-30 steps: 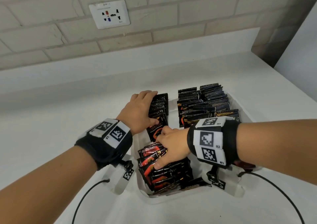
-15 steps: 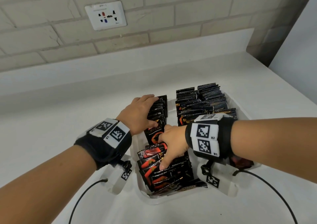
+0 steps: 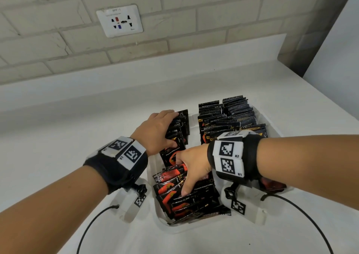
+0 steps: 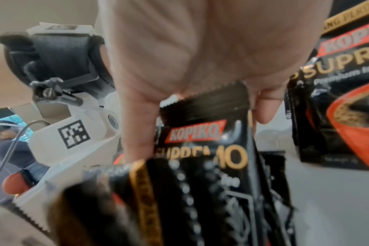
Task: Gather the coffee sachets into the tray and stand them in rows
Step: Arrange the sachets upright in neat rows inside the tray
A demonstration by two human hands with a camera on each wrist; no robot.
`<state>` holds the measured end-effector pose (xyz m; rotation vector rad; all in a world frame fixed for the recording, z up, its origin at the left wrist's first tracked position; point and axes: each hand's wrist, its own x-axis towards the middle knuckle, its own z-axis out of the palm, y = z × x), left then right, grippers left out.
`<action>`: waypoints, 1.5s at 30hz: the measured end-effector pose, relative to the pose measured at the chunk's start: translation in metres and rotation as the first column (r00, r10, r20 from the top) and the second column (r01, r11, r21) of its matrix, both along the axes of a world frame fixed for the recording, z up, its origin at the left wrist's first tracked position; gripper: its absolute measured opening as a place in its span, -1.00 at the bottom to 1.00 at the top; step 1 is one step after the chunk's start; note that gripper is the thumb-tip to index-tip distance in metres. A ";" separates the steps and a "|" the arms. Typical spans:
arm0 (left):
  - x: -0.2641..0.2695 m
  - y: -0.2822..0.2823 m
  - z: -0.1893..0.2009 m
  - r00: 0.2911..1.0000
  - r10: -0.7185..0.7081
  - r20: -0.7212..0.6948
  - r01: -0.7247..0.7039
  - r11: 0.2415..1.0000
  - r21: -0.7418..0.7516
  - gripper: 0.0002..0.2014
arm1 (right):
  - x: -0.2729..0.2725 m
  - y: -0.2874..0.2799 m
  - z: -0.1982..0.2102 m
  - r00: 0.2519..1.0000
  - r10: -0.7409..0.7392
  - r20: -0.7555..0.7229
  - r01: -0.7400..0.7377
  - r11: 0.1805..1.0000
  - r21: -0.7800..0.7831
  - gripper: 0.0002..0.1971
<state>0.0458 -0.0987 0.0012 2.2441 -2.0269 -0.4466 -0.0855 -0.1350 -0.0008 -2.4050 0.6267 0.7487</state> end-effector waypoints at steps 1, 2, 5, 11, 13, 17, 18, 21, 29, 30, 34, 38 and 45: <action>0.000 0.000 0.000 1.000 -0.002 0.007 0.002 1.000 0.000 -0.15 | -0.001 -0.001 0.000 1.000 -0.005 0.015 0.005 1.000 0.012 -0.18; 0.000 0.000 0.000 1.000 -0.004 0.013 0.004 1.000 0.001 -0.13 | -0.001 -0.001 0.000 1.000 -0.004 0.028 0.003 1.000 0.017 -0.18; 0.001 0.000 -0.001 1.000 -0.004 0.019 0.004 1.000 0.000 -0.08 | 0.000 0.000 0.001 0.999 0.026 0.046 -0.027 1.000 0.006 -0.23; 0.004 0.001 0.000 1.000 -0.012 0.018 0.012 1.000 0.007 0.02 | 0.000 0.003 0.006 0.988 0.110 0.106 -0.108 0.994 -0.022 -0.31; 0.004 0.003 0.007 0.999 0.022 -0.038 -0.022 1.000 -0.009 0.01 | -0.002 0.003 0.008 0.987 0.104 0.123 -0.104 0.995 -0.008 -0.38; 0.007 0.012 0.027 0.982 0.095 -0.162 -0.113 0.988 -0.106 -0.08 | -0.006 0.002 0.012 0.981 0.041 0.189 -0.049 0.998 0.042 -0.46; 0.007 0.016 0.032 0.977 0.110 -0.183 -0.134 0.983 -0.126 -0.11 | -0.008 0.000 0.013 0.980 0.022 0.199 -0.033 0.998 0.052 -0.44; 0.009 0.029 0.038 0.952 0.139 -0.273 -0.195 0.962 -0.190 -0.24 | -0.012 -0.003 0.015 0.968 -0.070 0.240 0.045 0.993 0.109 -0.45; -0.013 0.081 0.008 0.805 0.135 -0.577 -0.110 0.991 0.079 -0.30 | -0.027 -0.003 0.013 0.936 -0.172 0.307 0.125 0.978 0.166 -0.45; -0.015 0.084 0.002 0.811 0.147 -0.567 -0.116 0.989 0.091 -0.30 | -0.029 -0.003 0.013 0.937 -0.171 0.304 0.121 0.977 0.175 -0.42; -0.022 0.089 -0.006 0.851 0.125 -0.511 -0.107 0.992 0.065 -0.46 | -0.037 -0.002 0.015 0.937 -0.154 0.313 0.098 0.977 0.187 -0.39; -0.029 0.091 -0.002 0.877 0.079 -0.474 -0.063 0.997 0.048 -0.66 | -0.049 -0.006 0.014 0.947 -0.140 0.290 0.102 0.985 0.141 -0.30; -0.042 0.094 -0.011 0.953 -0.015 -0.304 0.022 1.000 0.019 -0.71 | -0.079 -0.007 0.011 0.953 -0.139 0.269 0.105 0.985 0.137 -0.45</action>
